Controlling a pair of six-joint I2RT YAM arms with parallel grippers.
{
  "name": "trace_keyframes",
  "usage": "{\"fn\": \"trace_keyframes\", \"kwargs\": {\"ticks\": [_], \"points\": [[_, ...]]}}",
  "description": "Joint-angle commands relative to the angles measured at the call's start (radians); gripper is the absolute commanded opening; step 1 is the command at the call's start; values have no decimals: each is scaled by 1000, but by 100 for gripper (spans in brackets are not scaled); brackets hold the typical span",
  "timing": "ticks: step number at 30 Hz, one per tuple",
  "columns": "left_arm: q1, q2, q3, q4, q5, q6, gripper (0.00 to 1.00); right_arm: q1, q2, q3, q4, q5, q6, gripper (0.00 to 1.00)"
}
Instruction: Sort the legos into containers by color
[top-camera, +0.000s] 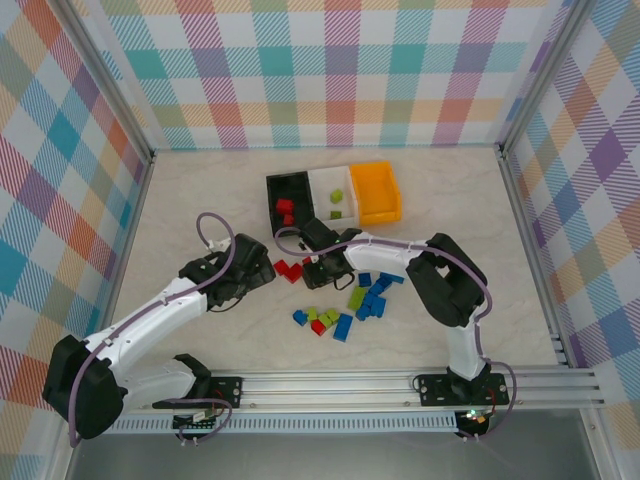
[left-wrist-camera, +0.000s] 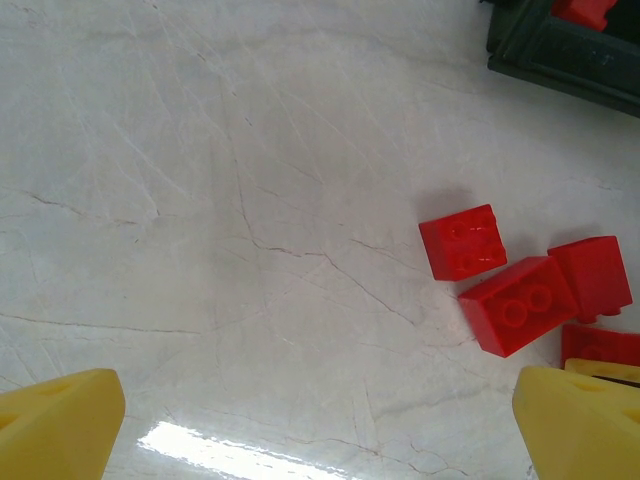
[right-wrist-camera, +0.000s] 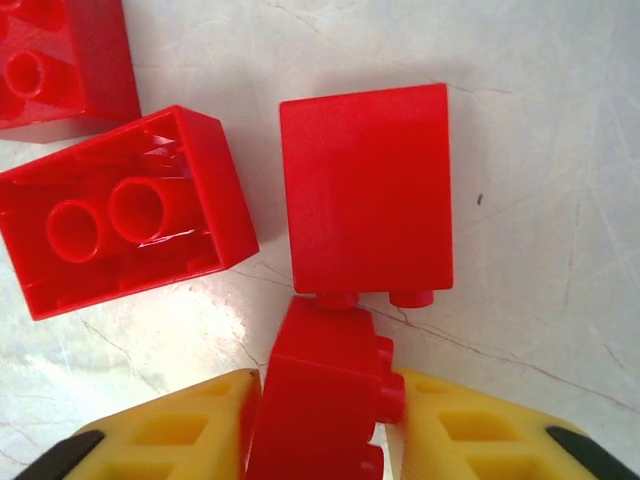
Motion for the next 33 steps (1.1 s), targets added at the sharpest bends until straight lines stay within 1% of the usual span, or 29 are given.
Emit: {"fn": "trace_keyframes", "kwargs": {"ticks": [1, 6, 10, 12, 15, 22, 25, 31, 33], "points": [[12, -9, -6, -5, 2, 2, 100, 6, -19, -3, 21, 2, -7, 31], [14, -7, -9, -4, -5, 2, 100, 6, -81, -20, 29, 11, -7, 23], [16, -17, -19, -2, -13, -1, 100, 5, -172, -10, 19, 20, -20, 22], [16, -27, -30, 3, -13, -5, 100, 3, -181, 50, 2, 20, -40, 23], [18, -39, -50, 12, -6, -17, 100, -8, -111, 201, -34, 20, -66, 24], [18, -59, -70, 23, 30, -7, 100, -56, 159, 576, -59, 55, -65, 25], [18, -69, -76, 36, 51, 6, 100, -77, 257, 703, -56, 70, -41, 25], [18, -51, -77, 58, 107, 28, 100, -110, 406, 872, -82, 96, 15, 28], [18, -43, -79, 67, 121, 34, 100, -116, 451, 927, -108, 83, 18, 31]]}}
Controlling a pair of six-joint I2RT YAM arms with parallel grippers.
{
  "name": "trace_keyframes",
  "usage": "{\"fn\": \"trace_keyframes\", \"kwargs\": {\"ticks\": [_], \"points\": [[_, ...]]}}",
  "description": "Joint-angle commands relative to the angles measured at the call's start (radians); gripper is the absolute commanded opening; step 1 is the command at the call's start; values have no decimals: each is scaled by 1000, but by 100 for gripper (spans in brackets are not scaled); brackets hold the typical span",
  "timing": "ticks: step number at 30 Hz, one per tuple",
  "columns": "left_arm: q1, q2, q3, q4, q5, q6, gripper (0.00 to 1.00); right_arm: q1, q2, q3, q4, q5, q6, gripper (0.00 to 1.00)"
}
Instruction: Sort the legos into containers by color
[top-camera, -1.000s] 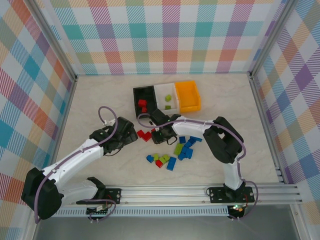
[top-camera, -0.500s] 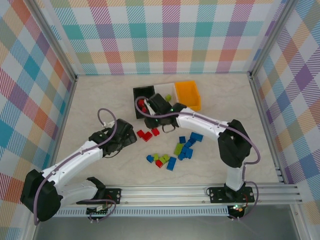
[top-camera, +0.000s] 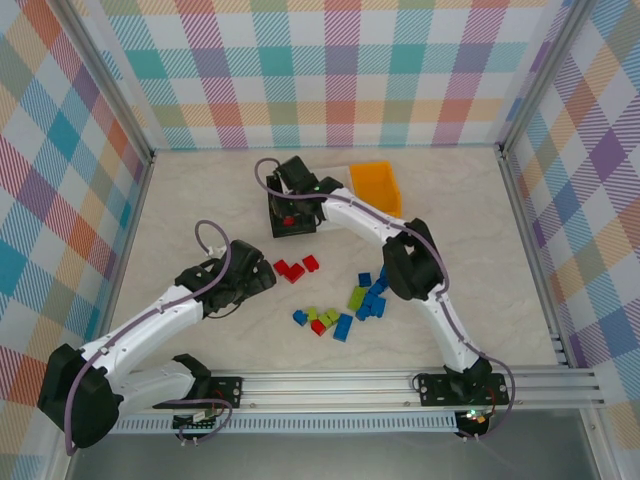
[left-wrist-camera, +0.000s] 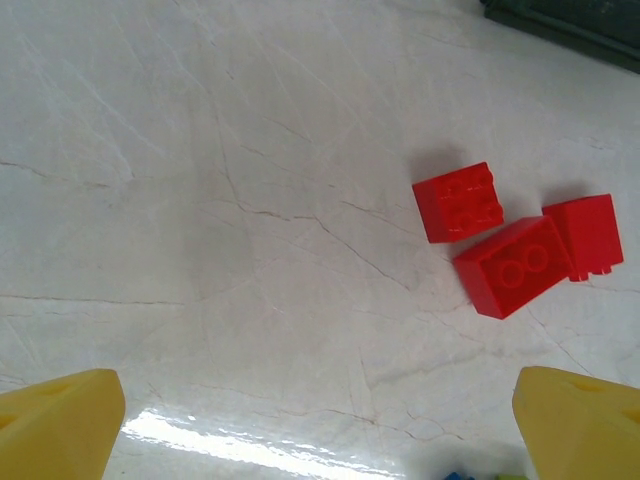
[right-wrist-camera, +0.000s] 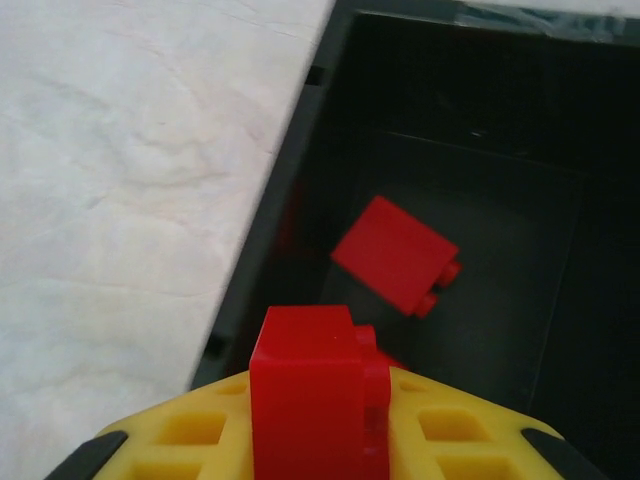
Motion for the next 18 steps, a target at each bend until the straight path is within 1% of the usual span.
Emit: {"fn": "trace_keyframes", "kwargs": {"ticks": [1, 4, 5, 6, 8, 10, 15, 18], "points": [[11, 10, -15, 33, 47, 27, 100, -10, 54, 116, -62, 1, 27, 35], [11, 13, -30, 66, 75, 30, 100, -9, 76, 164, -85, -15, 16, 53], [11, 15, -34, 77, 85, 32, 100, -11, 68, 162, -82, -16, 16, 57], [11, 16, -35, 86, 93, 33, 100, -11, 57, 157, -78, -17, 14, 59], [11, 20, -37, 107, 109, 37, 100, -11, 15, 135, -65, -16, 12, 60], [11, 28, -33, 129, 133, 47, 100, -12, -53, 62, -30, -15, 11, 60], [3, 69, -9, 155, 229, 81, 100, -12, -298, -240, 86, -1, 23, 63], [-27, 105, 13, 139, 249, 100, 100, -13, -436, -435, 121, 17, 42, 64]]}}
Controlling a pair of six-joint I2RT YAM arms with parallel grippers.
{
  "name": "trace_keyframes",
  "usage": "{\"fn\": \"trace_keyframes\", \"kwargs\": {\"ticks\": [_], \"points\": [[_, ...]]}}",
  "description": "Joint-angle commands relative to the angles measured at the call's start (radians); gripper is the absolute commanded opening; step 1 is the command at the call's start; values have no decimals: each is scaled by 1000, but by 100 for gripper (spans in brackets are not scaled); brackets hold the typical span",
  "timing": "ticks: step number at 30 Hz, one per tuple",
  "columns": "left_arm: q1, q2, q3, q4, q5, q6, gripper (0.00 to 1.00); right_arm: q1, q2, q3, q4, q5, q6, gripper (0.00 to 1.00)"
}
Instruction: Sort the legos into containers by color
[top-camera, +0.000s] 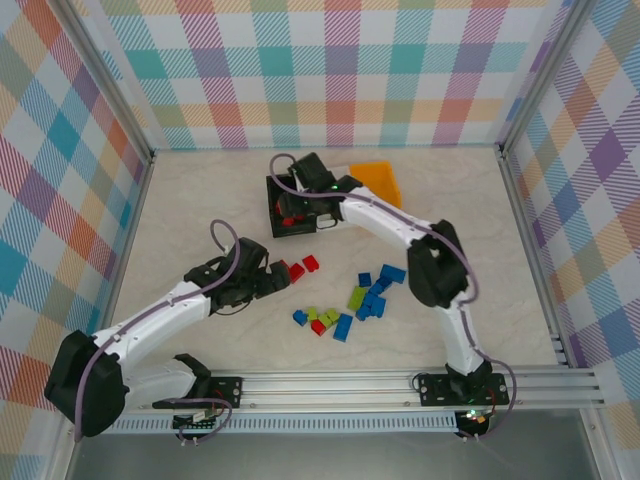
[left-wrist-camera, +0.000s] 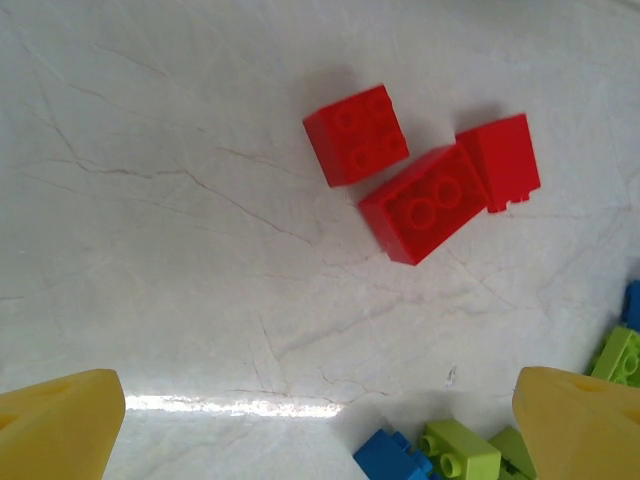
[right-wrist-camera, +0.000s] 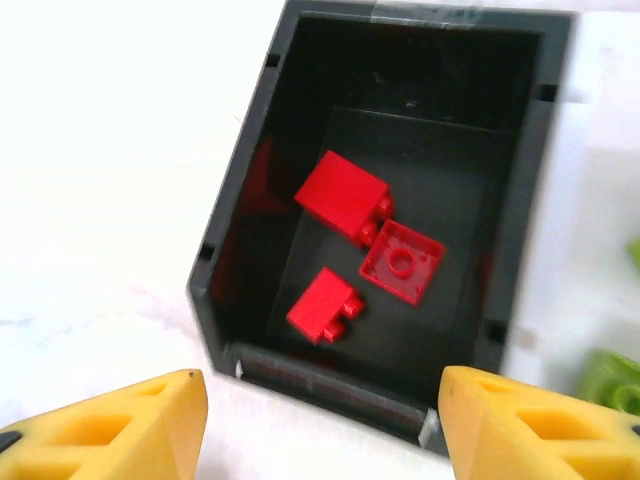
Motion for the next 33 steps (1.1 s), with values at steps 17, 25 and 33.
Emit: {"fn": "trace_keyframes", "kwargs": {"ticks": [17, 25, 33], "points": [[-205, 463, 354, -49, 81, 170, 84, -54, -660, -792, 103, 72, 139, 65], [-286, 473, 330, -130, 99, 183, 76, -76, -728, -850, 94, 78, 140, 65], [-295, 360, 249, -166, 76, 146, 76, -78, -729, -854, 119, 69, 142, 65]]}}
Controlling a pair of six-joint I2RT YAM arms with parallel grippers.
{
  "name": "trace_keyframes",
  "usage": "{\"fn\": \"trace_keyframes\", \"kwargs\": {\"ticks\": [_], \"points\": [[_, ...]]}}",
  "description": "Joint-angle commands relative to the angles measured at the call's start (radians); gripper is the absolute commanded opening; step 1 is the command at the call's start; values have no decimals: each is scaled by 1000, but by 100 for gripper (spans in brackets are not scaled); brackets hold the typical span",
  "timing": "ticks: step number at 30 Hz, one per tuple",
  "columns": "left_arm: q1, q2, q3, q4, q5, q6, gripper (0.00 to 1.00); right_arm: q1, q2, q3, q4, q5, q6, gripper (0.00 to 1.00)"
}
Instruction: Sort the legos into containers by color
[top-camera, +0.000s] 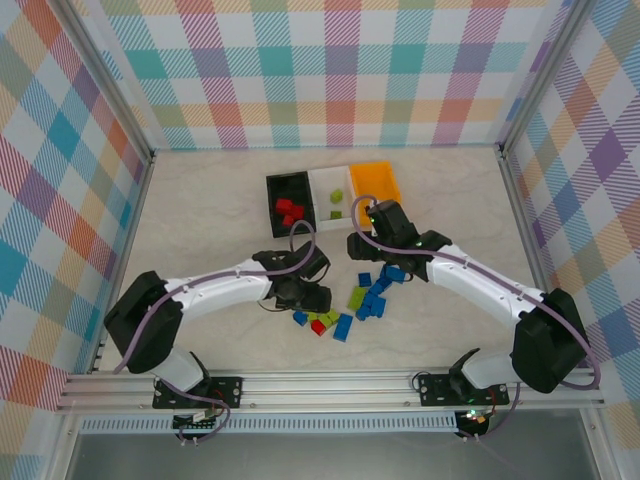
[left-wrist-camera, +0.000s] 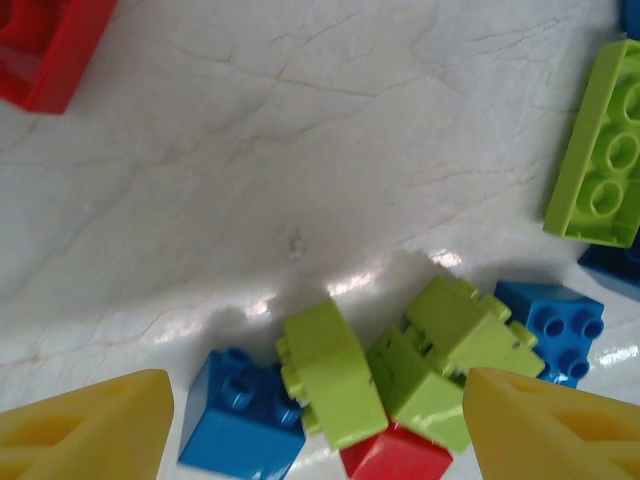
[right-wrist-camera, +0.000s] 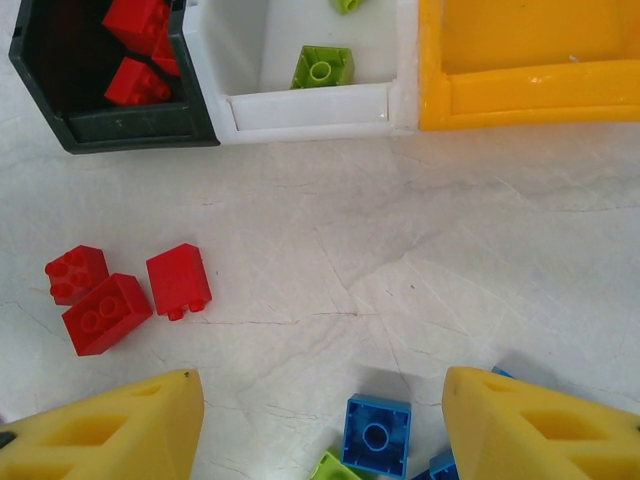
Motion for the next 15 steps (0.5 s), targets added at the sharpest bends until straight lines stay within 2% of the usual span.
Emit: {"fn": "trace_keyframes", "kwargs": {"ticks": [1, 3, 6, 10, 15], "points": [[-8, -27, -50, -13, -4, -25, 76, -5, -12, -5, 26, 0, 15, 65], [-8, -30, -79, 48, 16, -35, 77, -5, -13, -7, 30, 0, 14, 65], [-9, -19, -74, 84, -17, -30, 76, -4, -20, -10, 27, -1, 13, 65], [-9, 14, 0, 59, -65, 4, 64, -5, -44, -22, 19, 6, 11, 65], [-9, 49, 69, -19, -113, 60, 59, -6, -67, -40, 14, 20, 9, 65]]}}
